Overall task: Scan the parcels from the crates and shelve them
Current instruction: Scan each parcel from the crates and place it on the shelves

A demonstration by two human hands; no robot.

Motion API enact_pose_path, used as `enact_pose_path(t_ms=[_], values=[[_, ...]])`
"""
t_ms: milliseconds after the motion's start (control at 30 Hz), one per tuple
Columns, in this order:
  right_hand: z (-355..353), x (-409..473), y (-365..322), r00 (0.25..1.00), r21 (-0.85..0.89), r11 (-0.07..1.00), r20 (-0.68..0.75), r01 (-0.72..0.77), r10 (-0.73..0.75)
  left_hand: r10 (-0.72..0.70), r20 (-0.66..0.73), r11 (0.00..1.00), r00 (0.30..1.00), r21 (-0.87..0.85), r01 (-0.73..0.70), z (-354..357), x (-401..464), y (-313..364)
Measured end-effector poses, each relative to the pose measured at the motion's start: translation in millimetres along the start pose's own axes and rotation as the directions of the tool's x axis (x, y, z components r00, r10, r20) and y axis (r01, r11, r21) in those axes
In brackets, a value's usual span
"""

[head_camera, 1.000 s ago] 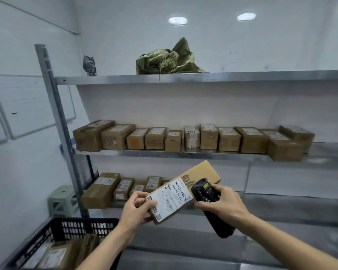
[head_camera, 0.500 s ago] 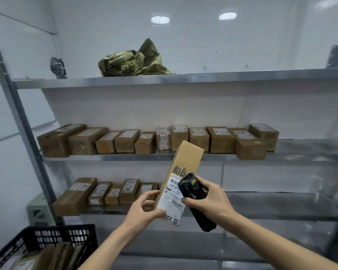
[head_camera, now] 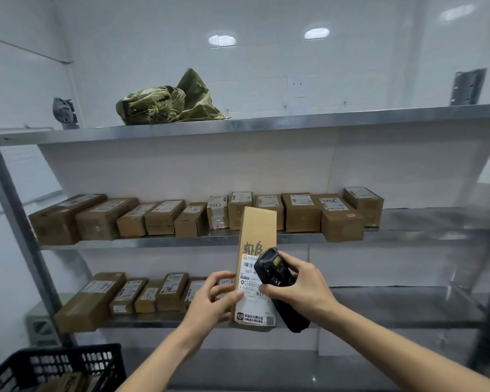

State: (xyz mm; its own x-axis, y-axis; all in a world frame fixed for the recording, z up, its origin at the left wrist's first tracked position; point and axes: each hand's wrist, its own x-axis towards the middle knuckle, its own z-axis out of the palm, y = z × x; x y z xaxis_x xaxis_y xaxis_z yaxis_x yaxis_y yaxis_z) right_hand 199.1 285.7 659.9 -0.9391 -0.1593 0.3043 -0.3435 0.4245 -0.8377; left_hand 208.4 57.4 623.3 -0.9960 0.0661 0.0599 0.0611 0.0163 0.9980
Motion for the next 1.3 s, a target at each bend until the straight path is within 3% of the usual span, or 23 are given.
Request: enact_pose_path(t_ms=[133,333,567,900,1300], values=[[-14,3,2,0.998,-0.049,0.999,0.068,0.02,-0.017,0.008,0.034,0.997,0.999,0.081,-0.011,5,7,3],[-16,11,2,0.988,-0.124,0.992,0.154,0.032,-0.013,-0.027,0.029,0.999,0.999,0.022,0.027,9,15,0],[-6,16,2,0.986,-0.317,0.948,0.159,0.0,0.054,0.005,0.005,0.998,1.0,0.064,-0.006,-3,26,-7],[19,14,-6,0.931,-0.591,0.792,0.181,-0.155,0.318,0.115,-0.128,0.98,0.985,0.174,-0.092,-40,29,-14],[41,14,-28,0.93,-0.706,0.693,0.138,-0.15,0.342,0.133,-0.131,0.977,0.982,0.184,-0.107,-59,22,-15]])
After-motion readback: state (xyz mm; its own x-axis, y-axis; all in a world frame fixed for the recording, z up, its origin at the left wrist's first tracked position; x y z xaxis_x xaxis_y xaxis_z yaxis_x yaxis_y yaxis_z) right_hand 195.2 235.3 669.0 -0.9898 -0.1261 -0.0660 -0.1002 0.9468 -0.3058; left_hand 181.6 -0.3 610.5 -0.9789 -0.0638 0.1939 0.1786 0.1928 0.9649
